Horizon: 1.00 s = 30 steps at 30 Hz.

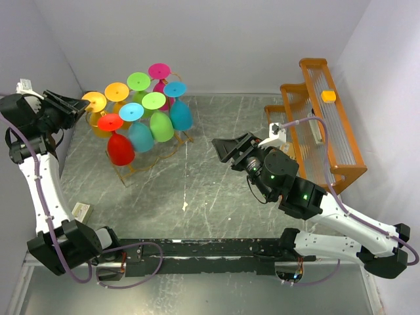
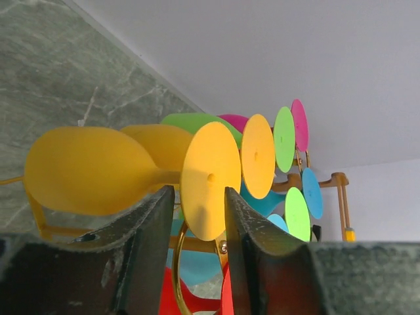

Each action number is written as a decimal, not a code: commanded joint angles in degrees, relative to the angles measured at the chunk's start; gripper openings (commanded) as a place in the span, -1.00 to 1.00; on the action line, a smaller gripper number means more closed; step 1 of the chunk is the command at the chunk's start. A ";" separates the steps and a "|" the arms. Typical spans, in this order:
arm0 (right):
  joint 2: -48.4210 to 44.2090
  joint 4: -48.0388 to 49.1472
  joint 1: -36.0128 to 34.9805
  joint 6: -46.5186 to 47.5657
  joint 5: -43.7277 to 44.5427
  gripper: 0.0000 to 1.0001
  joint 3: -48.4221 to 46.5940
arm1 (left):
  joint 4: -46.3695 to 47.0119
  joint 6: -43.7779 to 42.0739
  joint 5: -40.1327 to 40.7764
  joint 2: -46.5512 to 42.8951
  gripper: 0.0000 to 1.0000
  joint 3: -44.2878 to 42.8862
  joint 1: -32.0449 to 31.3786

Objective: Place the wine glass upside down on the wine glass rack

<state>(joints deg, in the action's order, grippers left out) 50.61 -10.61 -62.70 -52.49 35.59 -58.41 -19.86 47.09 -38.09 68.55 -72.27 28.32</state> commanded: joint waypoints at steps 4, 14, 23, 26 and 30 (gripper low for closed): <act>-0.05 1.05 0.19 0.28 1.14 0.25 0.71 | -9.34 -7.83 5.74 -1.07 0.13 -6.22 0.44; 1.73 -2.62 0.14 2.77 5.15 0.30 0.72 | -18.47 -17.62 11.51 -5.42 0.52 -13.76 0.37; 6.28 -21.94 0.63 7.99 17.83 0.55 -5.73 | -18.79 -30.29 16.27 -16.26 0.82 -7.28 -11.79; 7.03 -26.01 0.73 9.10 19.25 0.66 -7.27 | -18.95 -32.66 17.28 -21.40 0.84 -3.61 -14.59; 5.37 -27.69 0.72 11.21 20.42 0.83 -6.90 | -17.56 -34.14 17.17 -27.97 0.85 0.64 -15.63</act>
<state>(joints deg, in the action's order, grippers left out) 57.71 -32.67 -62.24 -43.77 51.33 -63.94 -37.67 17.06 -23.33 45.32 -74.70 13.58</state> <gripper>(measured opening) 0.894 0.921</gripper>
